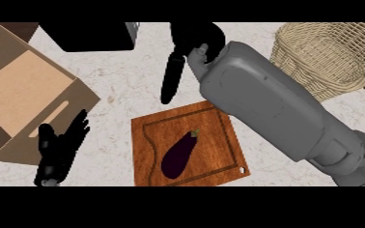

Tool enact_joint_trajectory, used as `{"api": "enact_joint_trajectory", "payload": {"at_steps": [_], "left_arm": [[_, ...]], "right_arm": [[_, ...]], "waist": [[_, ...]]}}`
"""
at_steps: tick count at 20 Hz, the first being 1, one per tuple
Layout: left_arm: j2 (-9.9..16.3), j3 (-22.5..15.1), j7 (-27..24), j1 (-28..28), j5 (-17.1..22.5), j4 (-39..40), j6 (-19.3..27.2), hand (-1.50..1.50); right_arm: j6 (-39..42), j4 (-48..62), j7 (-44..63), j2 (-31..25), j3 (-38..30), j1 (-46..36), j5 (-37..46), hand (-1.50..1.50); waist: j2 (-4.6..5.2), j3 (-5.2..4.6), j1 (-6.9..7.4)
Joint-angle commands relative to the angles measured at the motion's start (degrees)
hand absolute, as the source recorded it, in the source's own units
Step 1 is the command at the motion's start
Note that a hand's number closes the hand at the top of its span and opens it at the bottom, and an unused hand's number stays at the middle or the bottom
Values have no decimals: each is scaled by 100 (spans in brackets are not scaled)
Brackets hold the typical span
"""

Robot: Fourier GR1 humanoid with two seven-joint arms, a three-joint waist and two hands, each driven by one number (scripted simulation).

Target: Pick the eggplant from the cutting board and place it in the basket

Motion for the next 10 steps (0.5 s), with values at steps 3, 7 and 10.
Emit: {"api": "enact_joint_trajectory", "payload": {"at_steps": [3,7,10], "left_arm": [[-43,-105,218,340,-10,122,17,0],[-16,-79,362,411,2,-24,60,0],[32,-50,300,400,-9,-18,-32,0]], "right_arm": [[903,-228,1638,-99,69,-313,-770,-150],[744,-524,1742,-334,120,-350,-1123,-150],[516,-594,1745,-424,235,-254,-1170,-150]], "waist": [[78,-43,13],[64,-37,-10],[96,-38,20]]}}
